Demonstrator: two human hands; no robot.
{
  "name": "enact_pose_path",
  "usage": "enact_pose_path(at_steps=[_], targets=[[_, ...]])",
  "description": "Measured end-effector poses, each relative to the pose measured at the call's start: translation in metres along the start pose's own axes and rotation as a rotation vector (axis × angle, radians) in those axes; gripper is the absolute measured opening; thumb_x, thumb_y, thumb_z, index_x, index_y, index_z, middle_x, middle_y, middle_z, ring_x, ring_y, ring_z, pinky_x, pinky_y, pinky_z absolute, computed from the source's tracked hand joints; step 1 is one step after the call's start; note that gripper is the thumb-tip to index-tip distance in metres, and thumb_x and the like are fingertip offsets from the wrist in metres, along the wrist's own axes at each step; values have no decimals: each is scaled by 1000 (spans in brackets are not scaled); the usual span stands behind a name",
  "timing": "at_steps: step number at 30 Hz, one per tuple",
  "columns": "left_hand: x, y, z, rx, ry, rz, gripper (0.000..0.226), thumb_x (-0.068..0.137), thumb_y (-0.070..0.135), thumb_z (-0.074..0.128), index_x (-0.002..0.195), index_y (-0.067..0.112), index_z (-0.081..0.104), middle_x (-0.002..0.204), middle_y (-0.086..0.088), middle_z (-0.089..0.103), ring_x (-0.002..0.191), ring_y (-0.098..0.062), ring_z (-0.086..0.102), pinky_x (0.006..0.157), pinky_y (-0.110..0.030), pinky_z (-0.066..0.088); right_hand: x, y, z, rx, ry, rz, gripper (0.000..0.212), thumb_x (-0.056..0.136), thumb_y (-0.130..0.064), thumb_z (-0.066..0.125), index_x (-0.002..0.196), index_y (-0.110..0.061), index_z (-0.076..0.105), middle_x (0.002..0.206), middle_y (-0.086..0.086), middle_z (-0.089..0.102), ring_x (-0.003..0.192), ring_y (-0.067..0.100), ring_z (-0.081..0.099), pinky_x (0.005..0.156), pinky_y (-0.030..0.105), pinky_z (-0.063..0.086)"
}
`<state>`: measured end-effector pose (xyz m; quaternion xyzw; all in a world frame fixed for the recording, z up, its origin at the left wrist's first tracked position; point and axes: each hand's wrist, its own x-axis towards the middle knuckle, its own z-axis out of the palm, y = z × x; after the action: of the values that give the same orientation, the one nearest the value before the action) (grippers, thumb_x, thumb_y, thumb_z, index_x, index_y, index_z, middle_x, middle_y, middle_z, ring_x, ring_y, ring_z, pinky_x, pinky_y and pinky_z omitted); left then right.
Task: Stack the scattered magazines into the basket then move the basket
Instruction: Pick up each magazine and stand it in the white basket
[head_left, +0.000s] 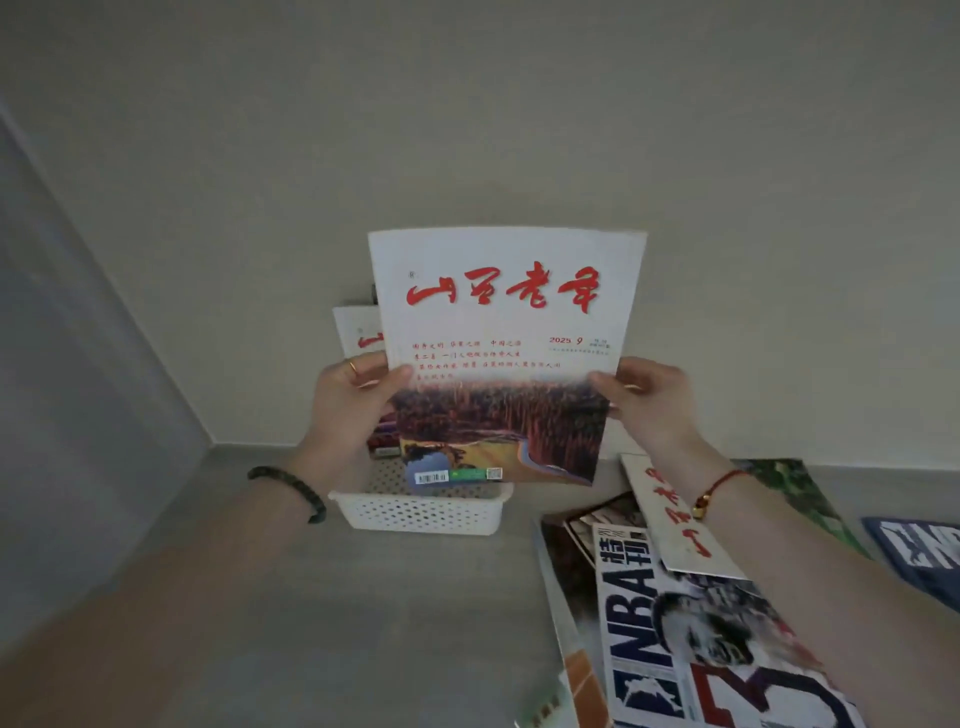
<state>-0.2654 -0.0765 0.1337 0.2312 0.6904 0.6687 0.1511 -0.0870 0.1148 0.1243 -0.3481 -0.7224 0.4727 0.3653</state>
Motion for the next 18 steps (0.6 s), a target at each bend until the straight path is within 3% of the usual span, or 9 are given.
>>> enact_pose_path(at_steps=[2,4,5,8,11,18], targets=[[25,0,-25,17,53,22,19,78,11,67,97,9,68,98,-6,69,86,-20,67,70,-29,58,13,-10,34,15,20,-31,14,78,-12,67,68,-22,65,80,9,69,70,22,64,71,36,56],[48,-6,-44,30,82,25,13,76,10,69,90,10,69,92,-6,69,81,-17,67,64,-24,59,24,-14,65,13,34,-46,9,80,-12,65,75,-20,68,81,5,69,65,11,59,59,17,48],[58,-11,-52,40,96,22,9,75,9,69,84,12,69,90,-6,69,79,-17,67,63,-24,59,28,-14,78,6,32,-35,7,80,-12,65,79,-16,71,80,2,68,67,11,59,58,15,44],[85,-34,-67,57,141,-10,13,74,6,71,69,16,64,83,-9,67,79,-26,66,71,-35,57,36,-6,111,-33,41,21,12,80,-13,65,88,-8,72,80,0,66,71,13,59,67,20,41],[105,-65,-72,70,162,-67,13,73,6,72,69,15,63,82,-10,67,82,-30,66,79,-41,55,42,11,134,-66,45,95,15,79,-14,66,91,-6,72,83,2,68,73,15,59,72,22,43],[126,-124,-59,145,190,-142,21,73,10,72,65,24,59,85,-8,69,78,-23,65,77,-35,54,48,62,162,-165,72,222,16,78,-13,68,91,-6,71,91,9,71,76,21,63,81,37,53]])
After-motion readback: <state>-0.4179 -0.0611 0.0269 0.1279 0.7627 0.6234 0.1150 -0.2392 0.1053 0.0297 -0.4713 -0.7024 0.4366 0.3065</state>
